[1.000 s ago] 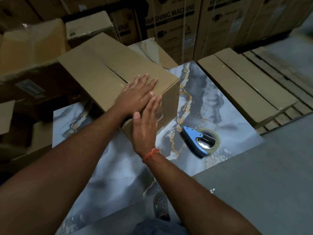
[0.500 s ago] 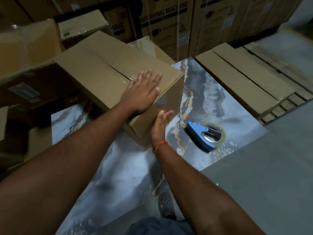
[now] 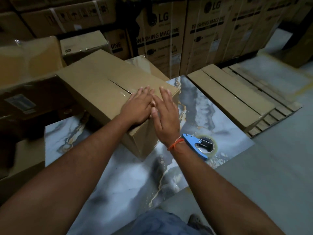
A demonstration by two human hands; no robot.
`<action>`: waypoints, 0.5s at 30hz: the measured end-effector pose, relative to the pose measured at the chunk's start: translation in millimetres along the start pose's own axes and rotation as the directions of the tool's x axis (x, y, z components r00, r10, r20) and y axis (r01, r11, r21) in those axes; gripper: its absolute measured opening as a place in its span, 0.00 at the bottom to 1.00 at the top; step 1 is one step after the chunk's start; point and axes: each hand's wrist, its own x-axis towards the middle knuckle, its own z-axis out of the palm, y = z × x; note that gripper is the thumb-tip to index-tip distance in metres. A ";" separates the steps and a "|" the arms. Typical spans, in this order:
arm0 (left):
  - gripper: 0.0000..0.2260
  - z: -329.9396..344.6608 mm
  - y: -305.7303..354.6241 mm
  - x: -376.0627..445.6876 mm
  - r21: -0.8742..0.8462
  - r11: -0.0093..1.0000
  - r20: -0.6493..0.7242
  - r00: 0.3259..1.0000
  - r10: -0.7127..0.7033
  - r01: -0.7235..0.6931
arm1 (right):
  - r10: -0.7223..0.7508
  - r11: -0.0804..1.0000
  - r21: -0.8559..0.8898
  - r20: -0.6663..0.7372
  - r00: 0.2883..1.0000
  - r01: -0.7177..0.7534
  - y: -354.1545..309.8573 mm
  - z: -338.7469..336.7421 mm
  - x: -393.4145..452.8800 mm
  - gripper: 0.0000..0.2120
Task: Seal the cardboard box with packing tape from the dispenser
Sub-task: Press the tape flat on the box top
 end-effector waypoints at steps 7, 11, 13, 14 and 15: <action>0.29 -6.9 -18.1 -8.2 0.045 0.987 -0.028 0.988 -0.151 0.152 | -0.081 0.938 -0.284 0.378 0.922 0.198 33.9 -18.0 45.3 0.22; 0.29 -5.7 -17.5 -7.6 0.040 0.988 -0.034 0.988 -0.149 0.150 | -0.084 0.927 -0.314 0.363 0.928 0.206 35.2 -14.8 40.3 0.20; 0.29 -5.4 -18.2 -7.5 0.033 0.988 -0.033 0.988 -0.153 0.154 | -0.070 0.942 -0.278 0.377 0.923 0.185 33.0 -15.8 42.3 0.20; 0.29 -5.3 -17.2 -7.6 0.023 0.987 -0.032 0.987 -0.158 0.159 | -0.065 0.958 -0.234 0.383 0.921 0.165 32.7 -18.7 44.2 0.20; 0.29 -4.9 -14.9 -8.0 0.006 0.986 -0.034 0.986 -0.166 0.166 | -0.059 0.978 -0.163 0.380 0.923 0.130 32.4 -23.3 45.8 0.19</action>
